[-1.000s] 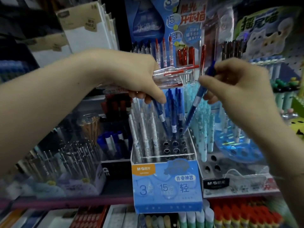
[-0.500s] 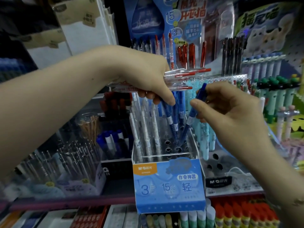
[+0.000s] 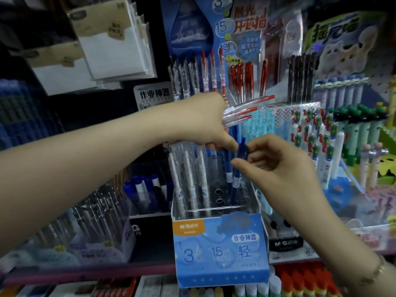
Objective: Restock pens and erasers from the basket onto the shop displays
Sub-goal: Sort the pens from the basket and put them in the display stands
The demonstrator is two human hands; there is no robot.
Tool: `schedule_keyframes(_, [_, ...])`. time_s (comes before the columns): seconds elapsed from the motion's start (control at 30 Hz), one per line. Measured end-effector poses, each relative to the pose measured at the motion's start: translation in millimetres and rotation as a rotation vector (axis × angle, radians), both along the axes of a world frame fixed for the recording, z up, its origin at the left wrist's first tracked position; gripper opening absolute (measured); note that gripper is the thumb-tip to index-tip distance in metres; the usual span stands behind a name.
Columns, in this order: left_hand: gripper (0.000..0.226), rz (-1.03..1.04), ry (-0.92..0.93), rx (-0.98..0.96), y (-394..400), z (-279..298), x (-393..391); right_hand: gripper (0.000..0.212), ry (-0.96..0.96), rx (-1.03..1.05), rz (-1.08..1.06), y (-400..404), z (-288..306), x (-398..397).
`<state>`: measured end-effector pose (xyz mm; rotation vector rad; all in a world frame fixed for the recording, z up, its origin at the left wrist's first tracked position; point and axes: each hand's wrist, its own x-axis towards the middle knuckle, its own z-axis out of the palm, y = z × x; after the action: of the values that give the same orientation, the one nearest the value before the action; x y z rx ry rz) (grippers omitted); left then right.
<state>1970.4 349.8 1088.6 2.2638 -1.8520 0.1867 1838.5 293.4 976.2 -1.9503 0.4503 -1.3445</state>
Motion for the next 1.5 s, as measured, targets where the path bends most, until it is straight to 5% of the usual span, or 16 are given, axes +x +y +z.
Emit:
schedule_keyframes(0.27, [0.039,-0.024,0.222,-0.044,14,12,5,0.023,0.151,-0.211,-0.072,9,-4,5])
schedule_keyframes(0.43, [0.034,-0.062,0.349,-0.033,26,7,3,0.030,0.235,-0.147,-0.115,6,1,5])
schedule_keyframes(0.63, [0.036,-0.019,0.263,0.003,23,-7,-4,0.025,0.416,-0.058,-0.025,-1,17,0])
schedule_keyframes(0.87, [0.039,-0.020,0.382,-0.068,25,-9,-2,0.063,0.548,-0.043,0.088,-2,9,3])
schedule_keyframes(1.1, [0.032,0.003,0.430,-0.223,30,-16,-6,0.066,0.670,-0.022,0.150,-15,13,0])
schedule_keyframes(1.23, [0.022,-0.161,0.749,-0.390,43,-13,-14,0.037,0.201,0.151,0.210,-25,42,-14])
schedule_keyframes(1.33, [0.023,-0.273,1.050,-0.306,46,-15,-26,0.011,-0.080,0.360,0.578,-16,65,-22])
schedule_keyframes(1.4, [0.022,-0.323,1.181,-0.231,46,-18,-32,0.026,-0.057,0.371,0.783,-10,71,-21])
schedule_keyframes(1.5, [0.034,-0.341,1.245,-0.148,47,-20,-36,0.050,-0.058,0.361,0.776,-8,74,-15])
